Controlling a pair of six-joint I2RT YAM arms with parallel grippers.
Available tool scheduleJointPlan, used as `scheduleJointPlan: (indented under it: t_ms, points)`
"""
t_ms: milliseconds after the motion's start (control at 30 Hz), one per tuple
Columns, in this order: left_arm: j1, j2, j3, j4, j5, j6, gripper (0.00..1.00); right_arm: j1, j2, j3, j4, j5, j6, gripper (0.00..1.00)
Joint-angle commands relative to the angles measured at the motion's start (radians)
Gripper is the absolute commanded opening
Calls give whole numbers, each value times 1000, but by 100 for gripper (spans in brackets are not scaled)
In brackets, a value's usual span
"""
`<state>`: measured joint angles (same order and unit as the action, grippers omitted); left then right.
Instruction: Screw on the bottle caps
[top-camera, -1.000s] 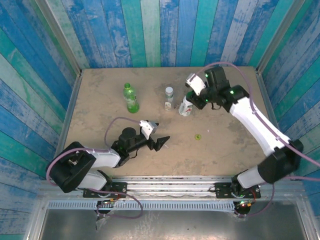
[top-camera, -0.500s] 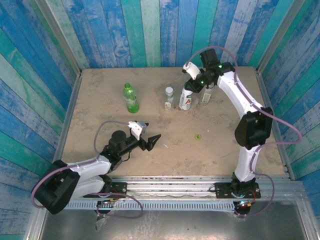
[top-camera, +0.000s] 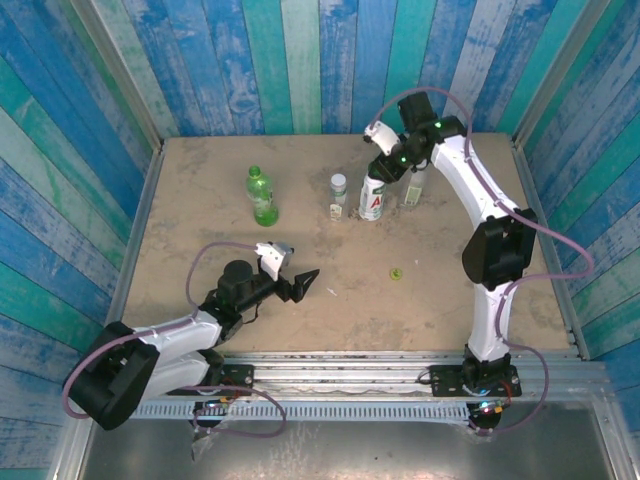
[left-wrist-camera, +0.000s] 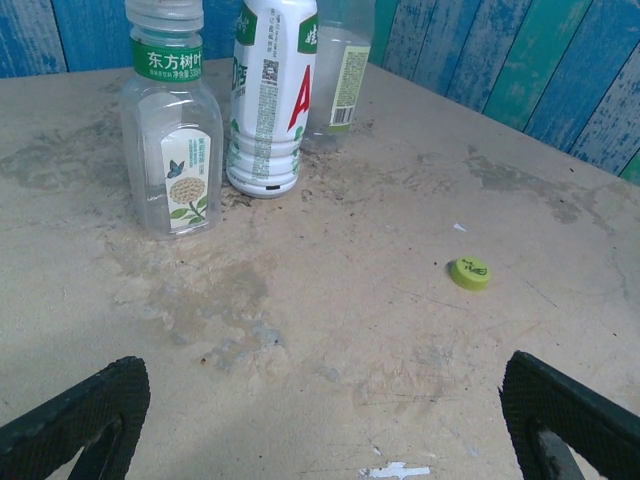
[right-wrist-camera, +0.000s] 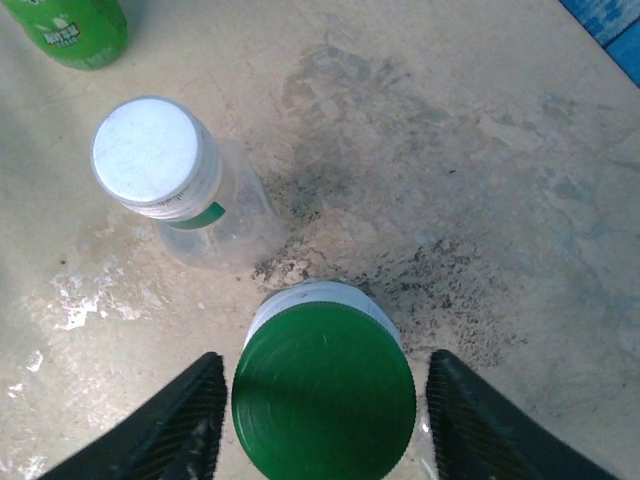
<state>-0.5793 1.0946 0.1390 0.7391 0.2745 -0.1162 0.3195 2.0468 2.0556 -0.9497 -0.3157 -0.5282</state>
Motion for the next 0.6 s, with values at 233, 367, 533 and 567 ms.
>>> scheduleJointPlan:
  t_ms: [233,367,533,567]
  points:
    - [84,-51,-41,101,-28,-26,94,-3,-97,-36,37,25,-7,85]
    - [144,-86,-18,97,-104,-20,94,17,-241,-218,184,-10,36,88]
    - [224,-44,60,68,-216,7,94,88,-451,-514,426,-58,88,89]
    - [247,-20,75,89,-205,3,94,106,-493,-577,486,-65,102,89]
